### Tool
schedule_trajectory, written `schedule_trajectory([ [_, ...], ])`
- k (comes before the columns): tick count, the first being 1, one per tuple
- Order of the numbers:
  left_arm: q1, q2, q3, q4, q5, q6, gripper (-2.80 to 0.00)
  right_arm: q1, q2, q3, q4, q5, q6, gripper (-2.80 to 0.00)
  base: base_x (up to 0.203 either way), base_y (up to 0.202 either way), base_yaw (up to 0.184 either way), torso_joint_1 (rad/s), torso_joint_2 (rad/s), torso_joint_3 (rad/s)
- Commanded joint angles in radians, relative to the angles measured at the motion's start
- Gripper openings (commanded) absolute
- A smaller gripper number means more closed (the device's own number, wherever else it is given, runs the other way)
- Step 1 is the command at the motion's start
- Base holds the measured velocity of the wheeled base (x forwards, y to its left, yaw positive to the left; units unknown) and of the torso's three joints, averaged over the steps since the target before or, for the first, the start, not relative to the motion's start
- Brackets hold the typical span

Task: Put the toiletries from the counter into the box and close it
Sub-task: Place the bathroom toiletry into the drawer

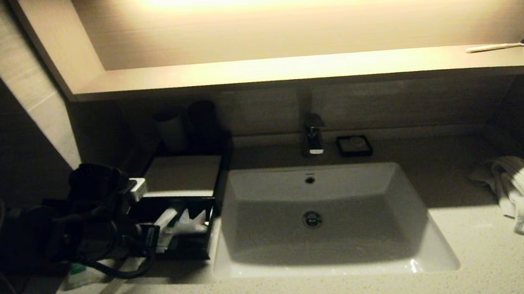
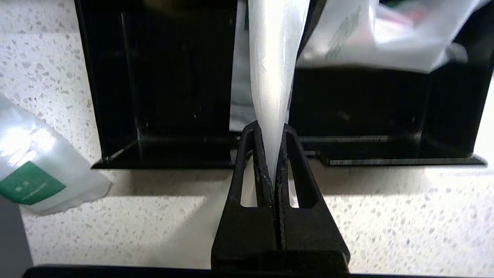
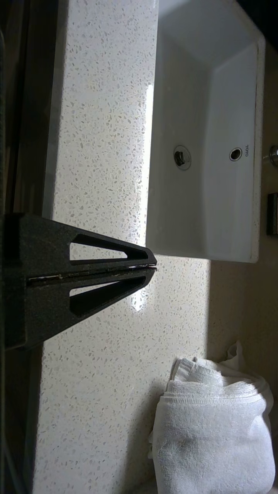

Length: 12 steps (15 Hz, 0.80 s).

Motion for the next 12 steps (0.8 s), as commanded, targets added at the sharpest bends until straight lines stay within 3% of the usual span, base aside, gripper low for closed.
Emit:
schedule_trajectory([
  [1,-0.001,0.019,-0.025,0.002,0.001,-0.011,-2.80,0.000,0.000,0.000,0.000,0.001,0.000,-2.80,0.000,0.000,0.000,0.000,0.00,0.000],
  [6,-0.015,0.038,-0.055,0.004,0.003,-0.030,-2.80,0.000,0.000,0.000,0.000,0.001,0.000,-2.80,0.000,0.000,0.000,0.000,0.00,0.000],
  [9,-0.025,0.069,-0.073,-0.001,0.057,-0.033,-2.80,0.000,0.000,0.000,0.000,0.001,0.000,-2.80,0.000,0.000,0.000,0.000,0.00,0.000],
  [12,-0.030,0.089,-0.088,0.001,0.065,-0.057,-2.80,0.000,0.000,0.000,0.000,0.001,0.000,-2.80,0.000,0.000,0.000,0.000,0.00,0.000],
])
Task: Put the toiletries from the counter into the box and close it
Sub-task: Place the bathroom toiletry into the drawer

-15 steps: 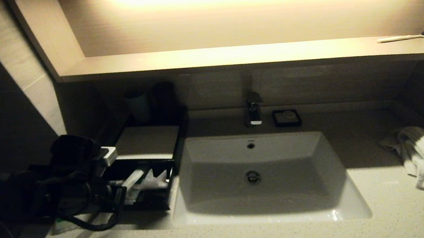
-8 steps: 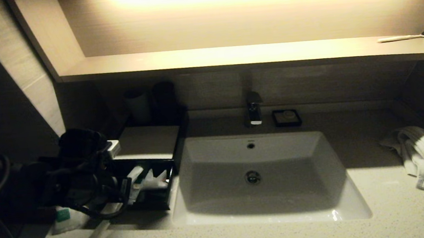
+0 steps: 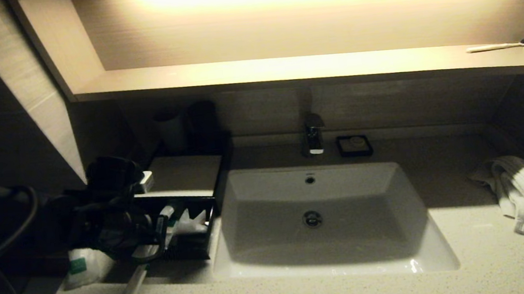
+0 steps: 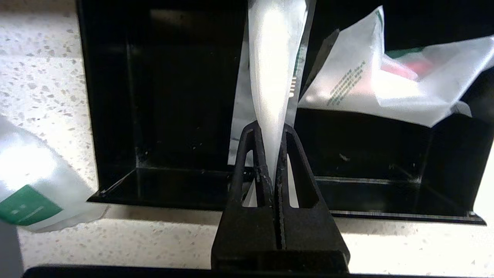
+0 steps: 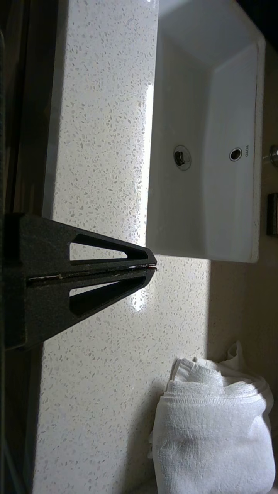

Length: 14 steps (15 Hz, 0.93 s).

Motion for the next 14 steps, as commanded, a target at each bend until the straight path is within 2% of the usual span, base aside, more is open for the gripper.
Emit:
schedule_trajectory([
  [1,-0.004,0.020,-0.010,0.000,0.000,-0.009,-2.80,0.000,0.000,0.000,0.000,0.001,0.000,-2.80,0.000,0.000,0.000,0.000,0.00,0.000],
  [10,-0.006,0.067,-0.051,0.005,0.002,-0.024,-2.80,0.000,0.000,0.000,0.000,0.001,0.000,-2.80,0.000,0.000,0.000,0.000,0.00,0.000],
  [14,-0.006,0.095,-0.078,0.003,0.034,-0.030,-2.80,0.000,0.000,0.000,0.000,0.001,0.000,-2.80,0.000,0.000,0.000,0.000,0.00,0.000],
])
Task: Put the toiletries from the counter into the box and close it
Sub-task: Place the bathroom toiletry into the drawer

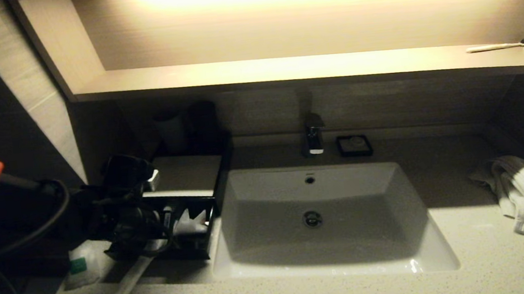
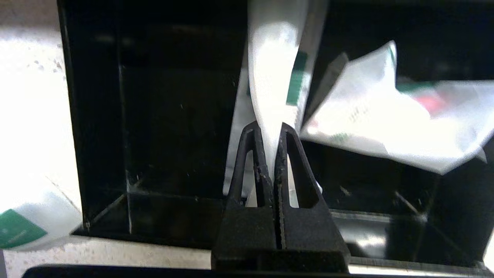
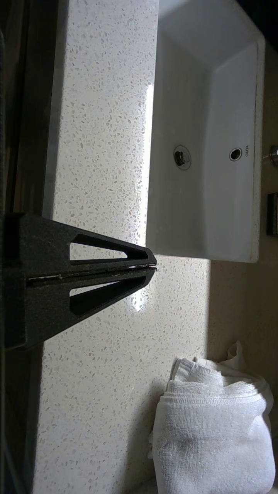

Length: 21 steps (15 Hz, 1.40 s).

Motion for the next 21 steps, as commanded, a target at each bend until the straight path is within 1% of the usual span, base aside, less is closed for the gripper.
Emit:
schedule_trajectory([
  [1,-0.001,0.019,-0.014,-0.001,0.003,-0.003,-2.80,0.000,0.000,0.000,0.001,0.001,0.000,-2.80,0.000,0.000,0.000,0.000,0.00,0.000],
  [14,-0.002,0.046,-0.053,-0.004,0.005,0.000,-2.80,0.000,0.000,0.000,0.001,0.001,0.000,-2.80,0.000,0.000,0.000,0.000,0.00,0.000],
  [15,-0.002,0.046,-0.058,-0.002,0.003,-0.002,0.00,0.000,0.000,0.000,0.000,0.001,0.000,-2.80,0.000,0.000,0.000,0.000,0.00,0.000],
  [21,-0.004,0.042,-0.066,0.009,0.005,-0.003,0.00,0.000,0.000,0.000,0.000,0.000,0.000,-2.80,0.000,0.000,0.000,0.000,0.00,0.000],
])
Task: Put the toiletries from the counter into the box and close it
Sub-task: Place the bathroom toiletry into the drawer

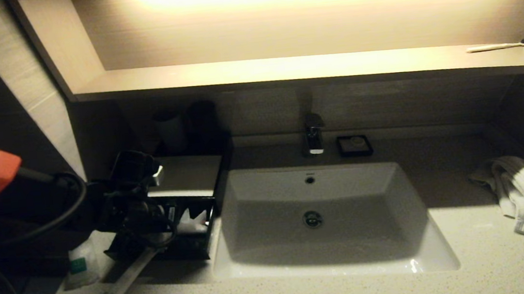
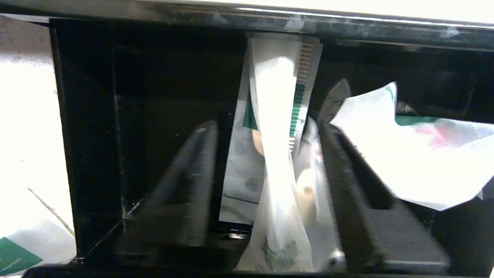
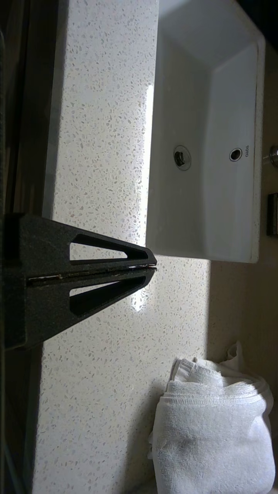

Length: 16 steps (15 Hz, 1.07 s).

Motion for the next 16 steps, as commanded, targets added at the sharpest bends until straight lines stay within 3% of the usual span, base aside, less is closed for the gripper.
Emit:
schedule_trajectory([
  [1,0.000,-0.007,0.000,-0.001,0.001,0.000,0.00,-0.002,0.000,0.000,0.000,0.001,0.000,-2.80,0.000,0.000,0.000,0.000,0.00,0.000],
  [16,0.001,-0.193,0.037,0.091,0.004,0.005,0.00,0.000,0.000,0.000,0.000,0.001,0.000,-2.80,0.000,0.000,0.000,0.000,0.00,0.000],
])
